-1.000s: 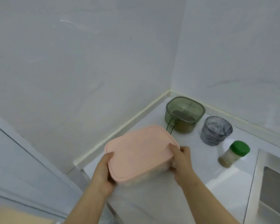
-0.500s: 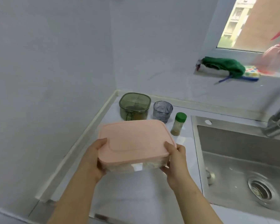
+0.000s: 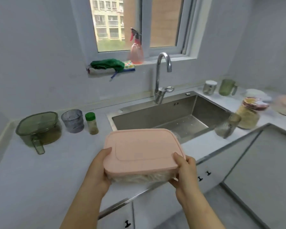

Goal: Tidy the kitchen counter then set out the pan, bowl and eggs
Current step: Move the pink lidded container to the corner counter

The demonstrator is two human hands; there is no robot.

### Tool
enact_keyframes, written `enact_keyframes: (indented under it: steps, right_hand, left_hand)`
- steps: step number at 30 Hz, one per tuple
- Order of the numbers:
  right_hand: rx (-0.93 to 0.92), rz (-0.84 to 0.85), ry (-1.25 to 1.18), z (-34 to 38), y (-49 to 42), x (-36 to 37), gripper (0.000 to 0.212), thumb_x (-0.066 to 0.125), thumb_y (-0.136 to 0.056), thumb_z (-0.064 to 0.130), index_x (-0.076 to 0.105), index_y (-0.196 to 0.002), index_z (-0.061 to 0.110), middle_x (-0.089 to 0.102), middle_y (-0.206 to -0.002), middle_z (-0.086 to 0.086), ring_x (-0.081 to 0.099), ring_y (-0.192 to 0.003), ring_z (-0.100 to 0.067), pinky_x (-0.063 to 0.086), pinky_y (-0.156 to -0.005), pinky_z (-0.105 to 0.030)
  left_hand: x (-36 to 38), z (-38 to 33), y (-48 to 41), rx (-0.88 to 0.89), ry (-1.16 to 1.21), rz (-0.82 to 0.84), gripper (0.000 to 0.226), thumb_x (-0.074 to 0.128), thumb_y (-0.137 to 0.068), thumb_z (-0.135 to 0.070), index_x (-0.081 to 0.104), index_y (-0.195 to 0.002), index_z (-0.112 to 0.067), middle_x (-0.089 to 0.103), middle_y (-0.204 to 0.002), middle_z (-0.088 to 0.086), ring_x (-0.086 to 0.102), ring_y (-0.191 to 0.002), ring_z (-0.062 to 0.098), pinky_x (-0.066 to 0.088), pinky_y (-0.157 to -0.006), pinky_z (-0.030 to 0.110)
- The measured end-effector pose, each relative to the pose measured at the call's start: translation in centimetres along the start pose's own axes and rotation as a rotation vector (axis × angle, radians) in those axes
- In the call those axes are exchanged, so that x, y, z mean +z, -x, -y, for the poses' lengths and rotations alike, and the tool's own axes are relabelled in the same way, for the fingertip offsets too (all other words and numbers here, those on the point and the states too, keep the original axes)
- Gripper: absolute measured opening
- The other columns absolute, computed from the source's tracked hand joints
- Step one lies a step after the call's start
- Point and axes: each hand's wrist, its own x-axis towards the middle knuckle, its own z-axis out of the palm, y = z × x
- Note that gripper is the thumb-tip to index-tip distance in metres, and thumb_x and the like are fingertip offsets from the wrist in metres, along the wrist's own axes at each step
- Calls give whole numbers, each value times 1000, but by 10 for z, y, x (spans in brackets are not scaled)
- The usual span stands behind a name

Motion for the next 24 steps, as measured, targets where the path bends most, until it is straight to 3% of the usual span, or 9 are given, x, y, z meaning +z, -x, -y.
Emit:
enact_keyframes:
  steps: [5,9,13,17,20,24]
  right_hand:
    - [-50,-218,-119,29,15,-130,17,54,-91,18,45,-105,14,55,-95,-5,53,-76,-19,46,-63,-32]
    - [-90,-377,-195,51,44,-248,12,52,-93,18,43,-99,13,54,-90,-4,51,-75,-19,45,-63,-32]
    - [-150,-550,-263,68,77,-361,11,53,-92,19,43,-86,19,54,-90,-3,52,-76,-19,46,-65,-33]
    - [-216,-734,-362,82,116,-460,8,53,-93,19,46,-96,16,55,-90,-2,53,-76,-18,47,-65,-33]
    - [-259,-856,-429,89,142,-515,14,52,-93,18,44,-103,13,55,-91,-3,53,-77,-18,47,-67,-33]
    - [-326,-1042,-520,96,167,-586,15,54,-92,18,45,-102,12,55,-95,-6,53,-78,-21,48,-71,-36]
  left_hand:
    - [99,70,43,-129,-114,199,10,50,-89,-24,59,-91,-20,69,-63,0,59,-70,23,48,-52,28]
    - [180,143,95,-227,-200,344,13,50,-90,-23,60,-92,-14,66,-85,8,59,-79,28,47,-69,38]
    - [256,216,152,-321,-324,499,14,51,-91,-25,58,-90,-14,65,-89,10,59,-79,29,48,-70,41]
    - [328,285,211,-407,-440,661,16,49,-92,-26,58,-88,-13,64,-85,9,57,-77,28,45,-72,38]
    - [374,330,244,-494,-492,769,18,50,-91,-25,60,-93,-10,65,-87,11,59,-79,28,44,-90,45]
    - [438,391,290,-594,-600,909,21,51,-89,-28,60,-96,-10,66,-93,13,61,-83,30,47,-82,44]
